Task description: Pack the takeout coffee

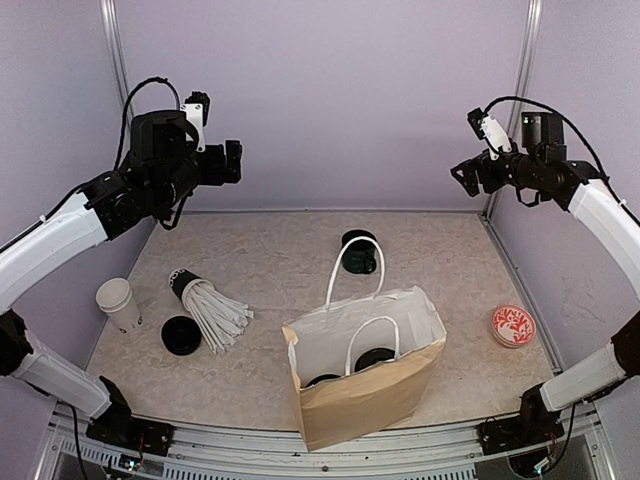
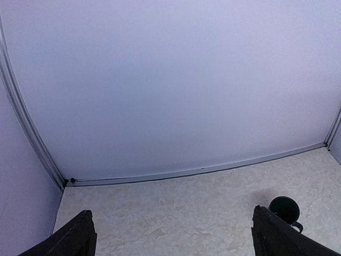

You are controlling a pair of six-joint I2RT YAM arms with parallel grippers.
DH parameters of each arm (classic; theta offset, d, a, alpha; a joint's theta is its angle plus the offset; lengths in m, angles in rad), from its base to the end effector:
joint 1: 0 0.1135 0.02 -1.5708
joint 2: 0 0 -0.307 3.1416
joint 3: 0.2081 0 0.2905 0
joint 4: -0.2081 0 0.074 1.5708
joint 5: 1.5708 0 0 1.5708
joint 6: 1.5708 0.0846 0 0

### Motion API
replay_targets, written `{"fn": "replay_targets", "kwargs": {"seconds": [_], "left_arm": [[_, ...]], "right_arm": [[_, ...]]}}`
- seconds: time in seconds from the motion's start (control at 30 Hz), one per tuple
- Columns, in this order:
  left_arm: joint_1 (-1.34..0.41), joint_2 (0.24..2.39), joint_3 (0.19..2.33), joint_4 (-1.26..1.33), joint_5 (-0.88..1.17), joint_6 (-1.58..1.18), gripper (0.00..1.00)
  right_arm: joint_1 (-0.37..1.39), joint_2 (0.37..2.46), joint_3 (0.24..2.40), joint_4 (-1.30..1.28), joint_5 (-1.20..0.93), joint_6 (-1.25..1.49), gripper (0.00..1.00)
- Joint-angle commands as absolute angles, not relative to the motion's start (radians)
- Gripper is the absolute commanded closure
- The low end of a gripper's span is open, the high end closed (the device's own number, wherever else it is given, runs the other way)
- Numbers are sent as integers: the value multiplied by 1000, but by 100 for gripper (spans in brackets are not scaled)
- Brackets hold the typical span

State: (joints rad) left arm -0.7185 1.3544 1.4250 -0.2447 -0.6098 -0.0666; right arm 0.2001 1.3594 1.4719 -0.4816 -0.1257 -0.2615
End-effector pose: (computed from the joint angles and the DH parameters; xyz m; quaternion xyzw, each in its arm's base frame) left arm 0.3139 -0.2101 0.4684 0.0511 0.7539 -0.0222 0.6546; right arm 0.3689 0.0856 0.4482 -0.2229 0.7933 0.0345 0.5656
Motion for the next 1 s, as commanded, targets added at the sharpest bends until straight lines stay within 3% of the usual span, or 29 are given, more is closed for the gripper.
{"fn": "replay_targets", "kwargs": {"seconds": [0.0,0.97], "left_arm": [[-713,1382,1414,-210,-642,-15,1],[-712,1368,1410,-221,-643,-32,1]], "right_arm": [[195,1314,1446,-416,-123,-242,1],[195,1311,1417,-369,-175,-219,1]]}}
